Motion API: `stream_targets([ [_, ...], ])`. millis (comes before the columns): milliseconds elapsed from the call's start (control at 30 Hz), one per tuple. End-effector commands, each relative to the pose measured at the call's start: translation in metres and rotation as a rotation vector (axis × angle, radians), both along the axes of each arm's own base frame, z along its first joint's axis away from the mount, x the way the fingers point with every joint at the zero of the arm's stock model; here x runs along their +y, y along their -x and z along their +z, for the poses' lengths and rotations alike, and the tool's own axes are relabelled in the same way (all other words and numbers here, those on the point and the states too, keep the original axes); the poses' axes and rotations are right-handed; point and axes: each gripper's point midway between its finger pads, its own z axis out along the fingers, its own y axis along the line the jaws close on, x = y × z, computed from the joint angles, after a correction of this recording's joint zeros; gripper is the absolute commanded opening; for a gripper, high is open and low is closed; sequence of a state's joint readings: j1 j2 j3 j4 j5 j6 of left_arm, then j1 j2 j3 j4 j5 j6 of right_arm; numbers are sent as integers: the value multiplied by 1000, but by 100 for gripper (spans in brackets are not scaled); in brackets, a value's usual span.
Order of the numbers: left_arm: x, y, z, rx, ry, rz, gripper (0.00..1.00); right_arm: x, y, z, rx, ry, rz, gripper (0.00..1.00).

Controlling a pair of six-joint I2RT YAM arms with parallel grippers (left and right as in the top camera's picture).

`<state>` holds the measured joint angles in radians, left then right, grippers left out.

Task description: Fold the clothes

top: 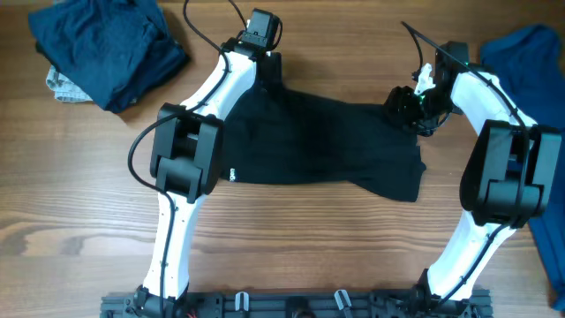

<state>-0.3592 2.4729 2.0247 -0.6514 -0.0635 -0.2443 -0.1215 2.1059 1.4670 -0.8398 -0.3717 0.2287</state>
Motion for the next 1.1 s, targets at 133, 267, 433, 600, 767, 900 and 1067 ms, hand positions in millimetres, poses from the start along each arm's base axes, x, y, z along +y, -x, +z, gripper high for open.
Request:
stream_targets([
  [133, 2, 2, -6, 13, -24, -1, 4, -1, 1, -17, 32, -3, -29, 44],
  [267, 2, 3, -6, 15, -25, -1, 4, -1, -2, -16, 32, -5, -57, 22],
  [433, 3, 3, -6, 15, -25, -1, 4, -2, -5, -16, 20, -3, -61, 4],
  [600, 4, 6, 11, 5, -54, -62, 4, -13, -16, -1, -12, 11, -79, 4],
  [767, 4, 1, 45, -53, -45, -63, 4, -31, -25, 21, -67, 17, -117, 4],
  [900, 4, -1, 59, -79, -37, -62, 4, -34, -20, 21, -46, 16, -125, 4],
  [1067, 4, 1, 84, -109, -26, -61, 4, -34, -18, 20, -41, 15, -125, 4],
])
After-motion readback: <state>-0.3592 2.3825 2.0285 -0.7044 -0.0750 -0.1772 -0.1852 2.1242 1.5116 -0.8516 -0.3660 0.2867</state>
